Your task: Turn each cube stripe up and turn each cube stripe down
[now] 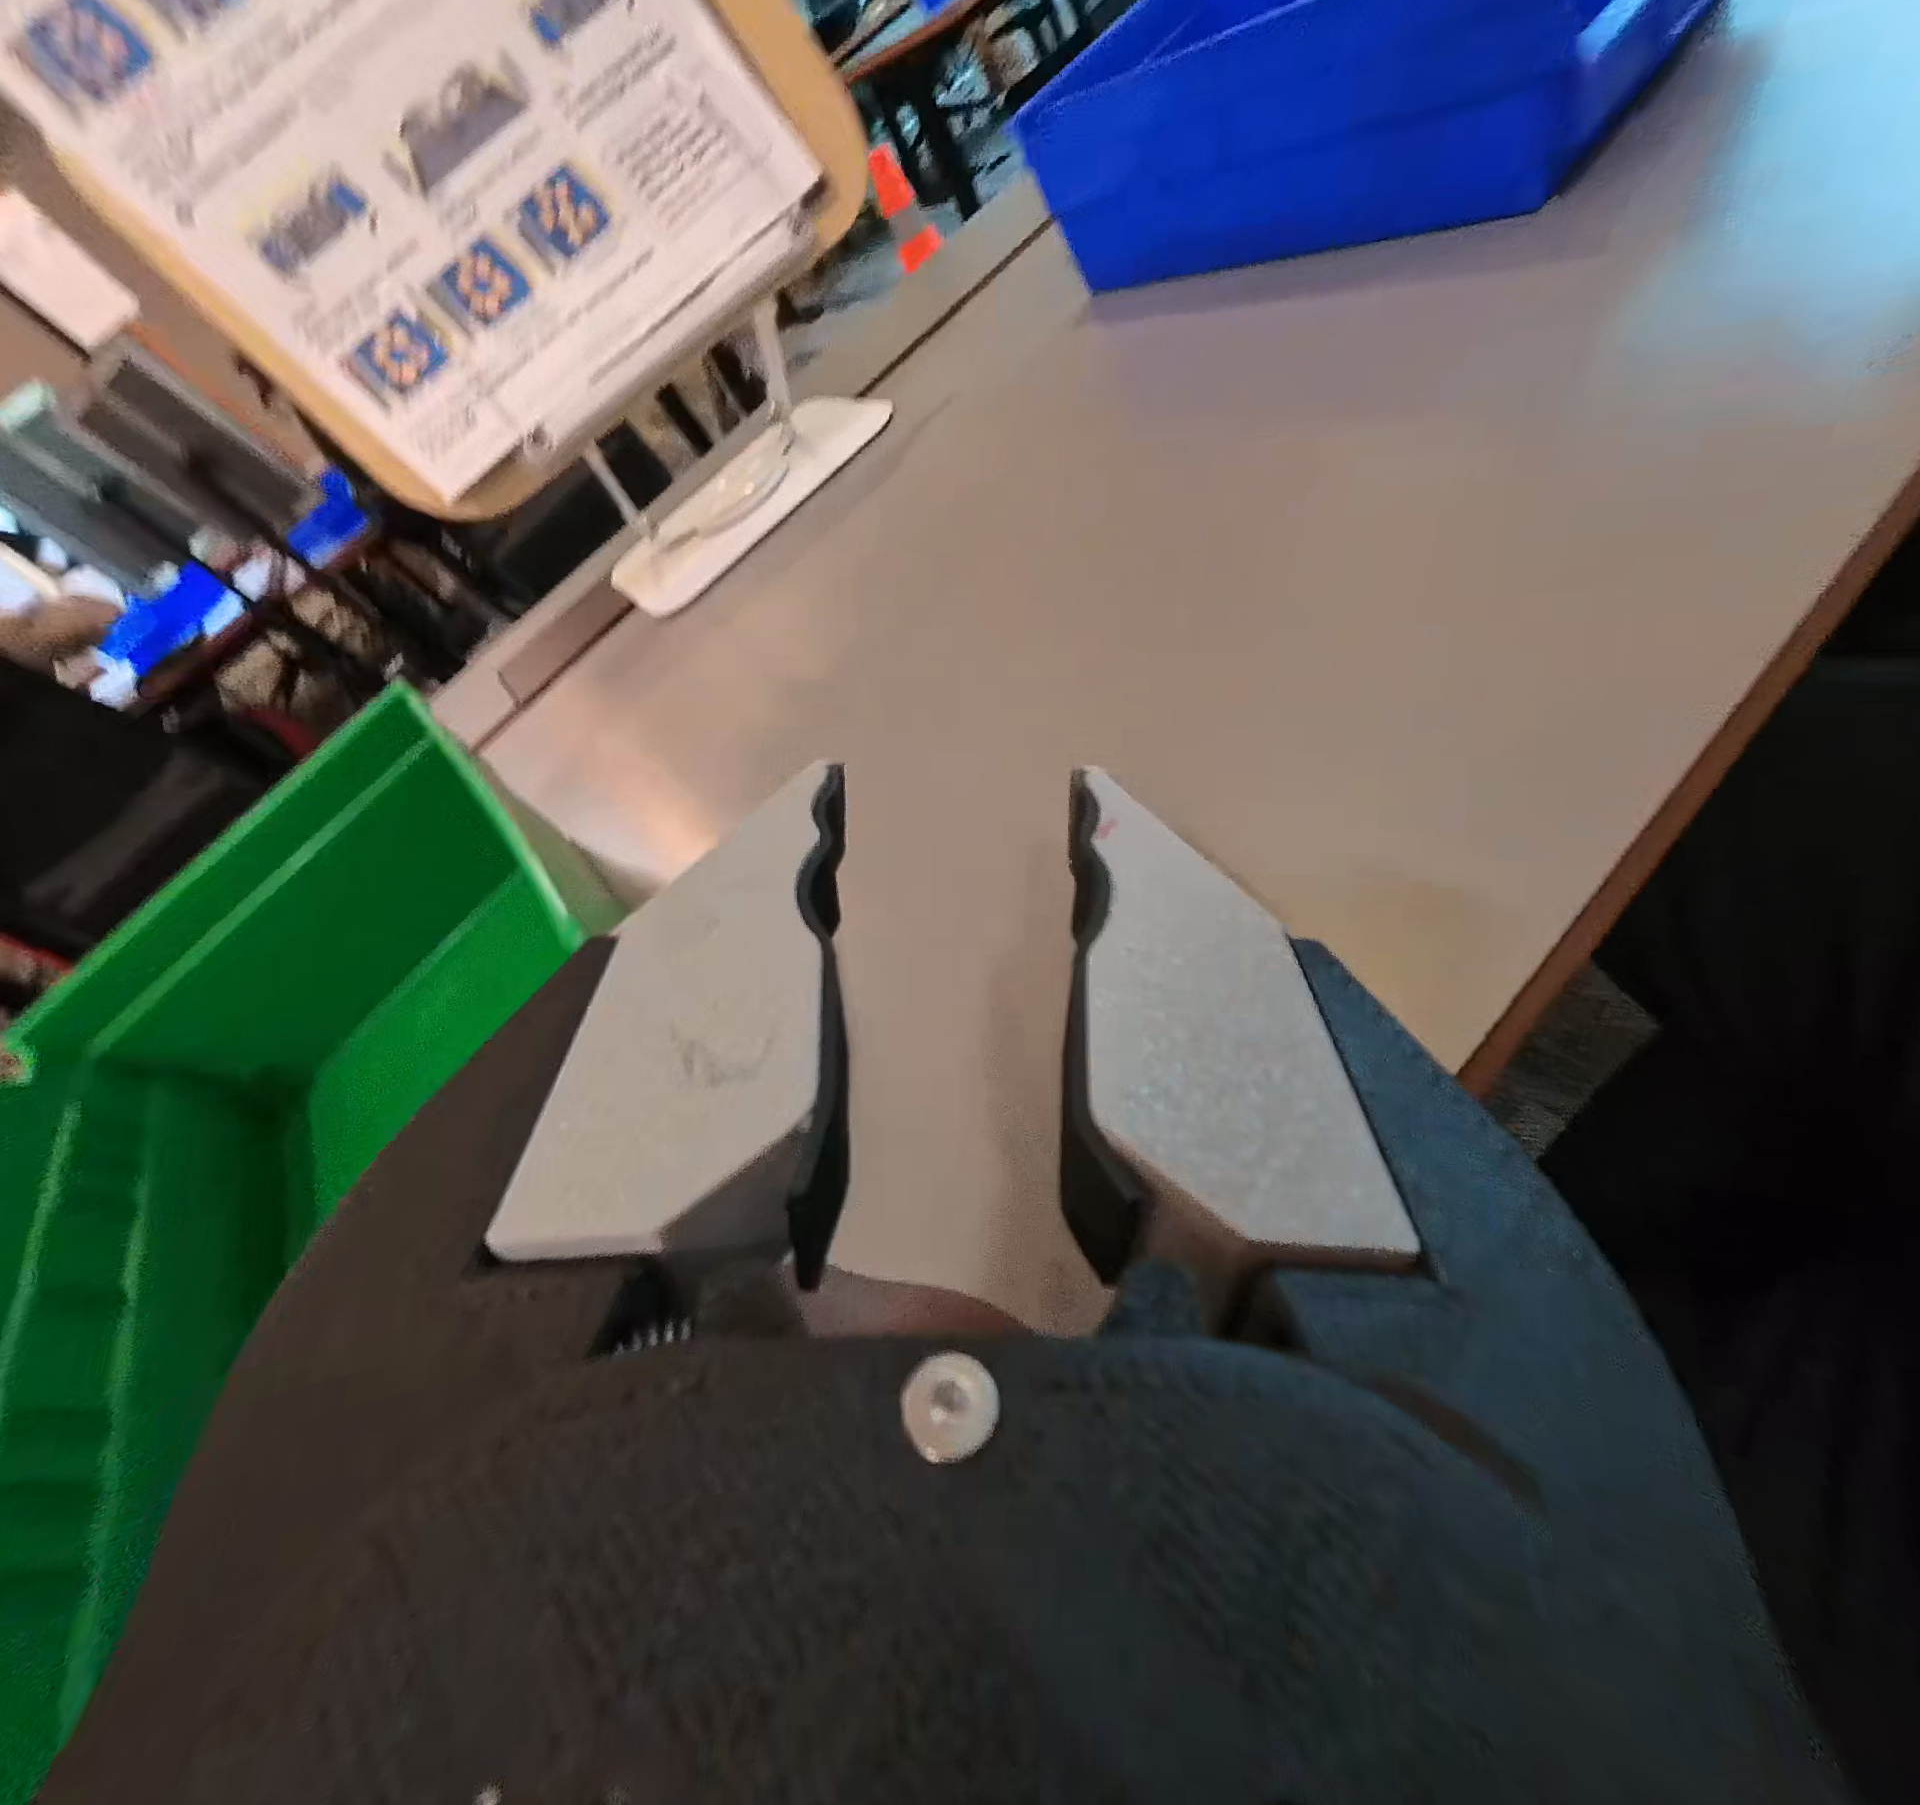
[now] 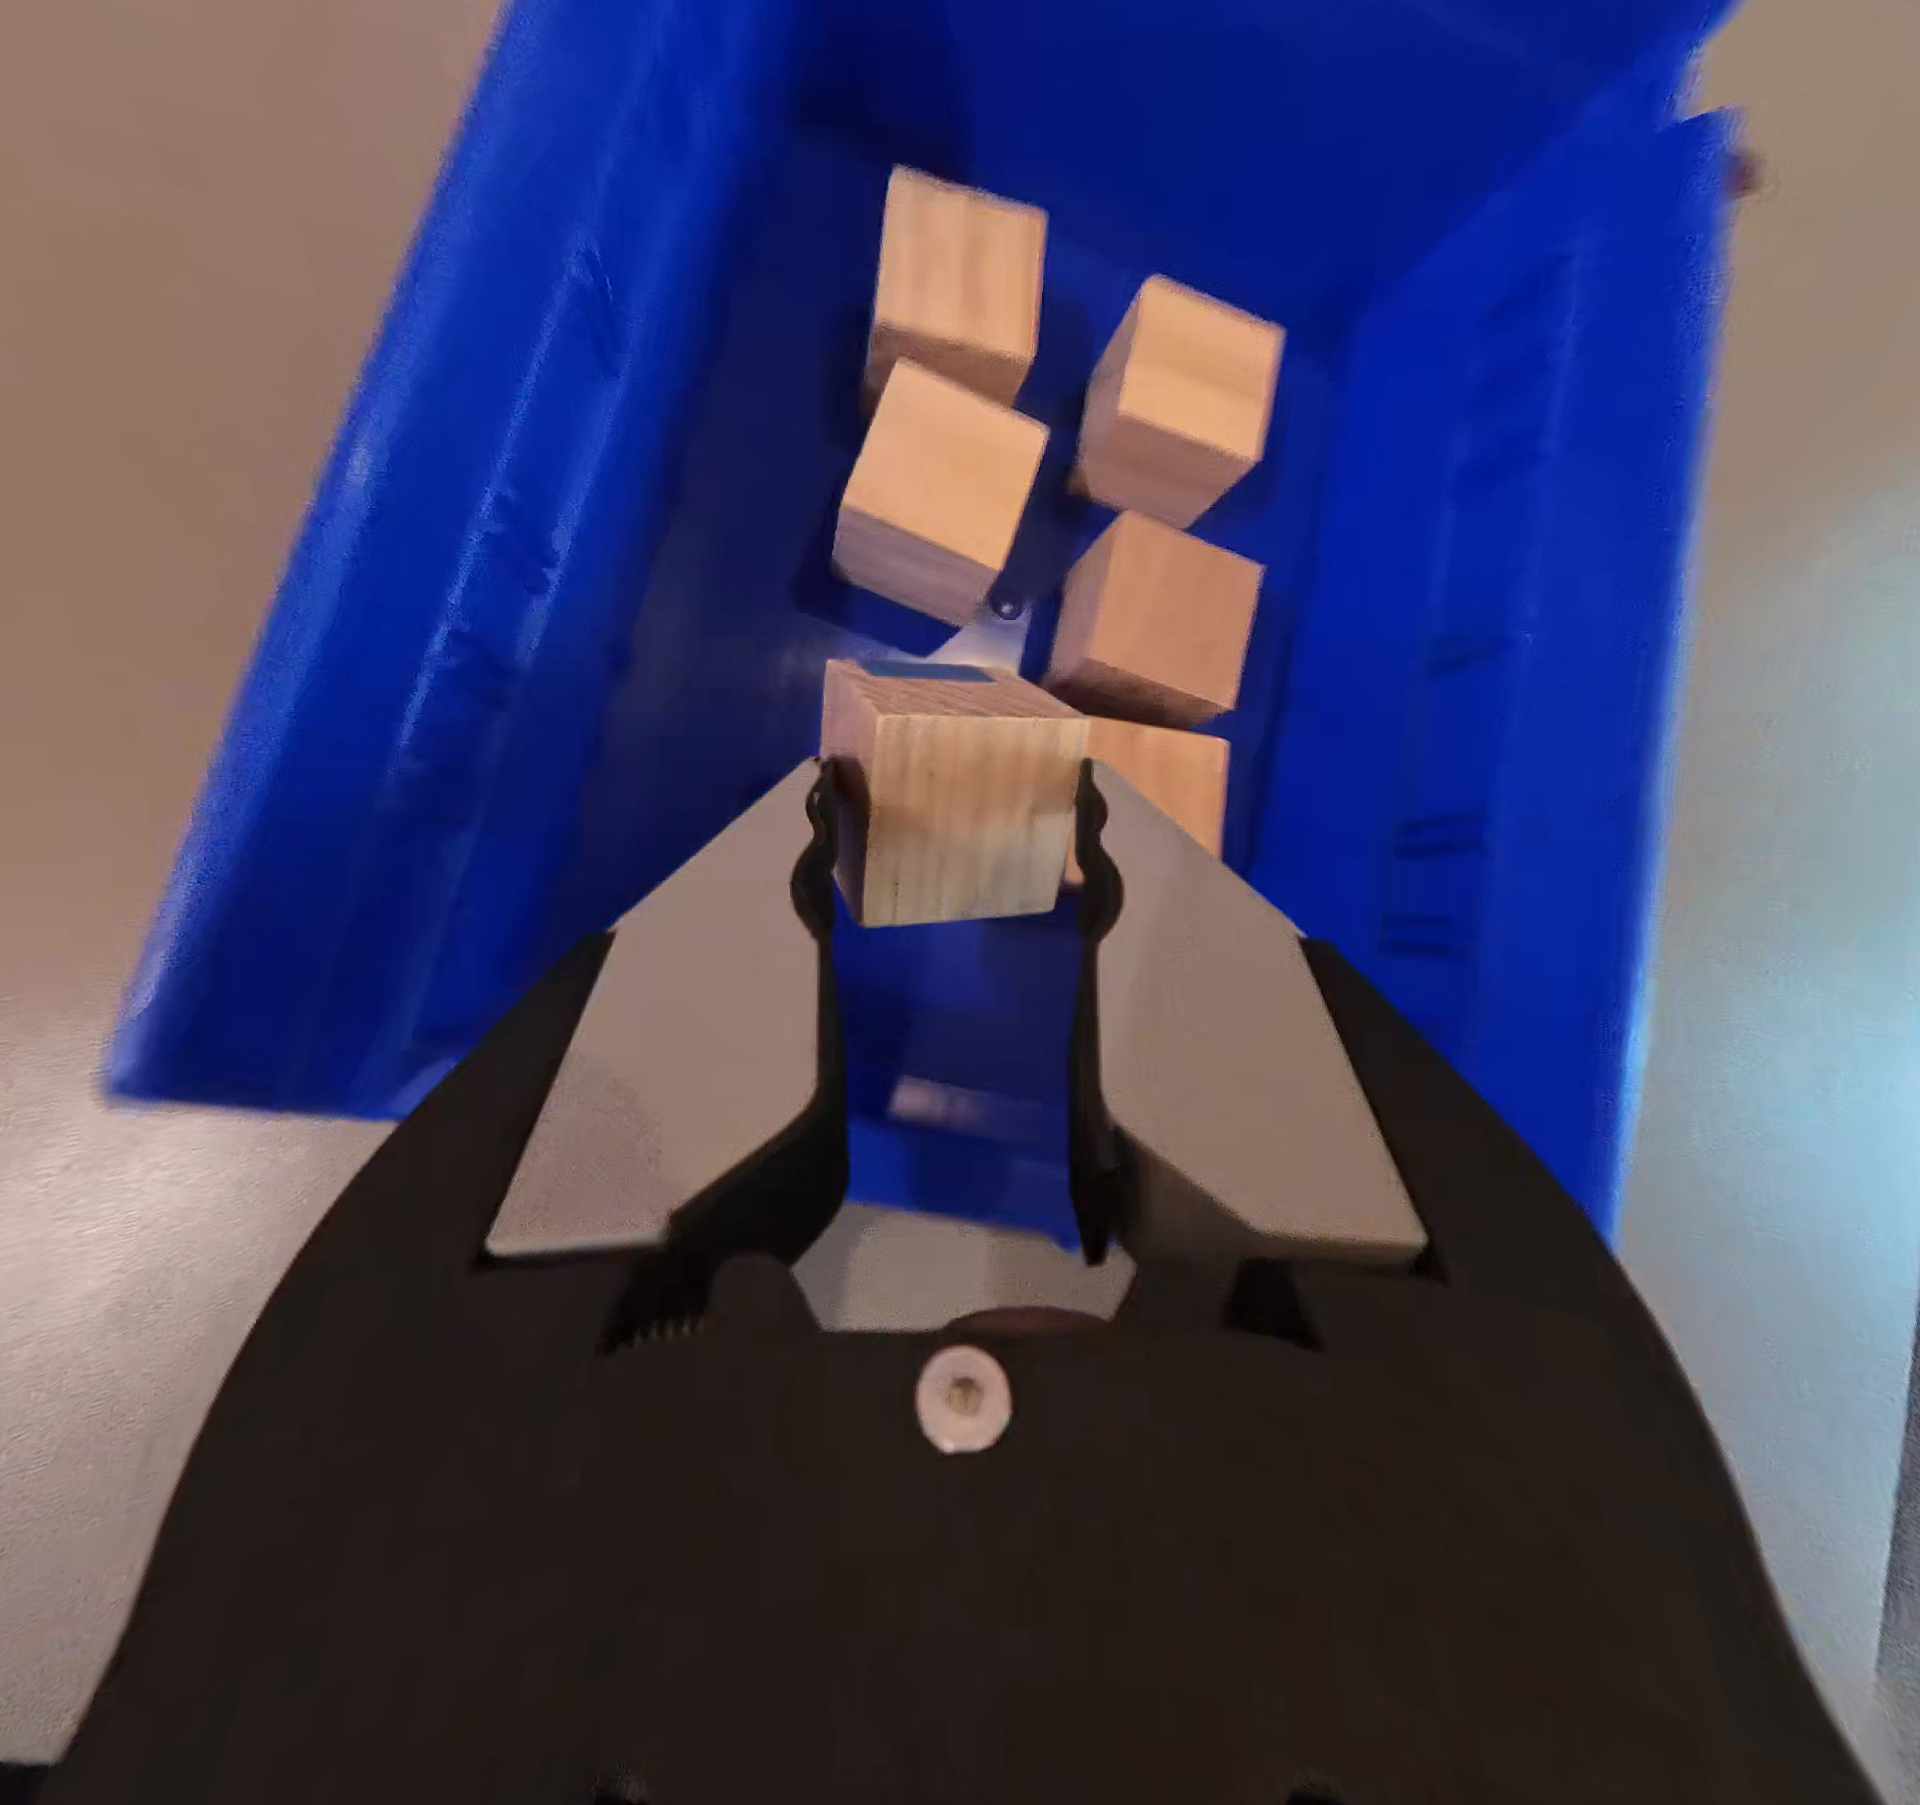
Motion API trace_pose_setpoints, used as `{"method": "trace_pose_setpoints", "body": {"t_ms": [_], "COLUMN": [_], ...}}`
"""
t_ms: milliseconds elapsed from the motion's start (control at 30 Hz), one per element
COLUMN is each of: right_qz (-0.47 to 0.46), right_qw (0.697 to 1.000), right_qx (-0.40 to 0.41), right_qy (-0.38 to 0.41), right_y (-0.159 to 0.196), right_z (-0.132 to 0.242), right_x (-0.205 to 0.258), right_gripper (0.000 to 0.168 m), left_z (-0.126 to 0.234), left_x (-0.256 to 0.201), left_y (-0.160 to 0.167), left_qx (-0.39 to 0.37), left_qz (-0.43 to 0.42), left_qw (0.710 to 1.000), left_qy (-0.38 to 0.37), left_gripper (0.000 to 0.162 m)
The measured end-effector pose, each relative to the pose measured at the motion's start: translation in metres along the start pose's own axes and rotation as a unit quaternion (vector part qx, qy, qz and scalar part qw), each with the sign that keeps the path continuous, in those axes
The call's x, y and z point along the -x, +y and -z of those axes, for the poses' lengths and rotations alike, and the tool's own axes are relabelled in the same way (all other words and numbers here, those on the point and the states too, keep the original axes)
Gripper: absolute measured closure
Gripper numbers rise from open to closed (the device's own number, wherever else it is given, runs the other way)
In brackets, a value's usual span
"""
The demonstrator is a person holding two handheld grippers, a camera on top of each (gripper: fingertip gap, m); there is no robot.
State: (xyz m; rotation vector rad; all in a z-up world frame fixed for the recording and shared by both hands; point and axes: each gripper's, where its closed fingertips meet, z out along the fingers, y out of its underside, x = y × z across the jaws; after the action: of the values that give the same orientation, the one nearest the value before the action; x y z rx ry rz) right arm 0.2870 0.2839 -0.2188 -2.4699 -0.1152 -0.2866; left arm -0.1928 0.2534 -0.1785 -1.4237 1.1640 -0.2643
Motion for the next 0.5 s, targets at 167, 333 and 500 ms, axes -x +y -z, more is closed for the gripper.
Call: {"method": "trace_pose_setpoints", "body": {"t_ms": [167,333,500], "right_qz": [0.042,0.01,-0.037], "right_qw": [0.995,0.999,0.967], "right_qx": [0.088,0.019,-0.203], "right_qy": [0.012,0.028,-0.152], "right_y": [0.011,0.007,-0.012], "right_z": [-0.037,0.0,0.085], "right_x": [0.004,-0.003,0.065], "right_gripper": [0.127,0.118,0.109], "left_z": [0.0,0.007,0.01], "left_x": [0.021,0.034,0.057], "left_y": [0.034,0.055,0.076], "left_qx": [0.072,0.094,0.109], "left_qz": [0.047,0.09,0.116], "left_qw": [0.996,0.99,0.98], "left_qy": [-0.036,-0.061,-0.119], "left_gripper": [0.112,0.107,0.104]}}
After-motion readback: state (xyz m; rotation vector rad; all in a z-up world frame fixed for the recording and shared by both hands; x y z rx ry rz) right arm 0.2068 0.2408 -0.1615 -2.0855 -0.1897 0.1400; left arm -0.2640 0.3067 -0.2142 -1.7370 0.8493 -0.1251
